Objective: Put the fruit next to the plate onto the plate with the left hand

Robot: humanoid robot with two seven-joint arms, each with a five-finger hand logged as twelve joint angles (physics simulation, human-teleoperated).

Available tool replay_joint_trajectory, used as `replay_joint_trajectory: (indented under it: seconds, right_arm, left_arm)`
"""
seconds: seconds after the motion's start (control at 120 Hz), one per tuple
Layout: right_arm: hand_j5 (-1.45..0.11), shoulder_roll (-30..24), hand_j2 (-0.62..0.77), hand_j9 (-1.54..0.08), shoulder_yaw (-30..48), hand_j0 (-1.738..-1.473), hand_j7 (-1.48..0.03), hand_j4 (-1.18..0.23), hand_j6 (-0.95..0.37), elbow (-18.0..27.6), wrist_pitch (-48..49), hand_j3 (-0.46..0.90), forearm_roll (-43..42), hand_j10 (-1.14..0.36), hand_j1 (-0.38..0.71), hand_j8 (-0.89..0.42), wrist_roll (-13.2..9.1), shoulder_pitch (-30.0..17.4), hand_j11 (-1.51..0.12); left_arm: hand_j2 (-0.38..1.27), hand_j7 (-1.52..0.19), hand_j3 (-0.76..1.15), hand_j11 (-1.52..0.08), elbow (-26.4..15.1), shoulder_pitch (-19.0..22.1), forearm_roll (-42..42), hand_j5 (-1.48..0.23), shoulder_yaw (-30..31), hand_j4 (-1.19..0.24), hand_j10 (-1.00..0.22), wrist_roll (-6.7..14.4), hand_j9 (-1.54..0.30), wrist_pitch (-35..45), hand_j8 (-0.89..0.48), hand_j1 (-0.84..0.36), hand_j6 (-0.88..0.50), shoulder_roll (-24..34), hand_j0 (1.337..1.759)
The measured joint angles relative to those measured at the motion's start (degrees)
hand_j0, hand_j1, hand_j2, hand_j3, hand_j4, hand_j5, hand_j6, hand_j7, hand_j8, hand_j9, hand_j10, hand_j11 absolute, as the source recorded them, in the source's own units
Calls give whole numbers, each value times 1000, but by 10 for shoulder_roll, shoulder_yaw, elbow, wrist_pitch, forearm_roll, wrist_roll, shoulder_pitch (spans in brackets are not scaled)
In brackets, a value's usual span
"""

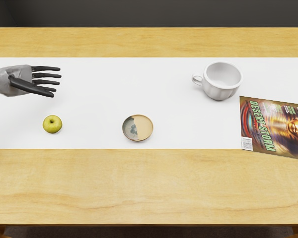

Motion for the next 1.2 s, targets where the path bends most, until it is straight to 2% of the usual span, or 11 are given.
replay_joint_trajectory:
  seconds: [0.217,0.375,0.45,0.633,0.733,0.95,1.017,1.083,1.2]
  right_arm:
    - [-46,0,-7,-46,1,-1658,-46,-36,-36,0,0,0,0,-36,-306,-36,-3,0,-46]
    - [-47,0,-7,-47,1,-1658,-47,-36,-36,0,0,0,0,-36,-306,-36,-4,1,-47]
    - [-47,0,-7,-47,1,-1658,-47,-36,-36,0,0,0,0,-36,-306,-36,-4,1,-47]
    - [-46,0,-7,-46,0,-1658,-46,-36,-36,-1,0,0,0,-36,-306,-36,-4,-2,-46]
    - [-46,0,-7,-46,-1,-1658,-46,-36,-36,-1,0,0,0,-36,-307,-36,-4,-3,-46]
    - [-46,0,-7,-46,-1,-1658,-46,-36,-36,-1,0,0,0,-36,-307,-36,-4,-3,-46]
    - [-46,0,-7,-46,-1,-1658,-46,-36,-36,-1,0,0,0,-36,-306,-36,-4,-3,-46]
    - [-46,0,-7,-46,-1,-1658,-46,-36,-36,-1,0,0,0,-36,-307,-36,-4,-3,-46]
    - [-46,0,-7,-46,-1,-1658,-46,-36,-36,-1,0,0,0,-35,-307,-36,-4,-3,-46]
  left_arm:
    - [51,-320,0,-320,-1,-8,4,-320,0,-246,-246,2,-320,0,-246,54,-246,-2,1658]
    - [50,-321,0,-320,-4,-69,144,-321,-1,-247,-246,11,-320,0,-246,54,-247,-11,1658]
    - [50,-321,0,-321,-10,-76,213,-321,-1,-247,-247,15,-321,0,-247,54,-247,-11,1658]
    - [51,-321,0,-321,-58,-102,309,-321,27,-249,-248,36,-321,0,-248,54,-249,-12,1658]
    - [51,-322,0,-322,-107,-135,325,-322,58,-249,-249,58,-322,0,-249,53,-250,-11,1658]
    - [51,-323,0,-322,-158,-147,382,-323,96,-250,-250,82,-322,26,-251,53,-251,3,1658]
    - [51,-322,0,-322,-189,-191,392,-323,135,-250,-250,85,-322,76,-251,53,-251,28,1658]
    - [51,-322,0,-322,-241,-226,396,-322,185,-251,-250,87,-322,141,-251,53,-251,63,1658]
    - [51,-323,0,-322,-328,-333,384,-323,305,-251,-250,88,-322,255,-251,53,-251,67,1658]
